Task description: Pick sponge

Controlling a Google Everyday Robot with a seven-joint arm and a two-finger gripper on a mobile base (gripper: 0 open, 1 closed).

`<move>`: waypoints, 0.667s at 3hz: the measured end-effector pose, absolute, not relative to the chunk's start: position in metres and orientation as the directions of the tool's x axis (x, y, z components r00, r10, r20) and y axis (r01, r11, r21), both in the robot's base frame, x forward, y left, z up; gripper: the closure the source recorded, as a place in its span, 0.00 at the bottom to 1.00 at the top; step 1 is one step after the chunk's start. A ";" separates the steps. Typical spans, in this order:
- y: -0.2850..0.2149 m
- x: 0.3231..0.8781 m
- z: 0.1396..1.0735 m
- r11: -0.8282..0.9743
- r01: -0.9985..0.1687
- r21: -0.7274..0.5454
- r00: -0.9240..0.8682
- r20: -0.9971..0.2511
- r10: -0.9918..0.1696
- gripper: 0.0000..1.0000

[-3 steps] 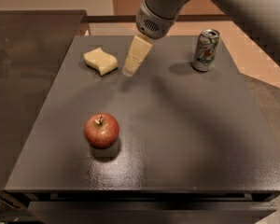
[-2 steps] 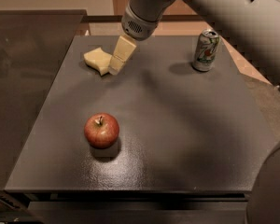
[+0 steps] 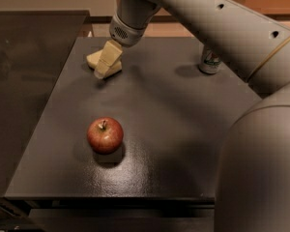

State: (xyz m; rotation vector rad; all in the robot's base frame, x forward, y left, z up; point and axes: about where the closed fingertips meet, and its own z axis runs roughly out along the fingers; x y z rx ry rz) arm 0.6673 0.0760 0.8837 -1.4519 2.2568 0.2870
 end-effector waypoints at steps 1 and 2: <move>0.091 0.673 0.869 0.429 -0.903 -0.027 -0.367 -0.471 -0.802 0.00; 0.106 0.677 0.856 0.415 -0.910 -0.012 -0.363 -0.463 -0.808 0.00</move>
Offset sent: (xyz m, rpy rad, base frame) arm 0.0141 0.0434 -0.0397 0.0152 0.0606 0.0266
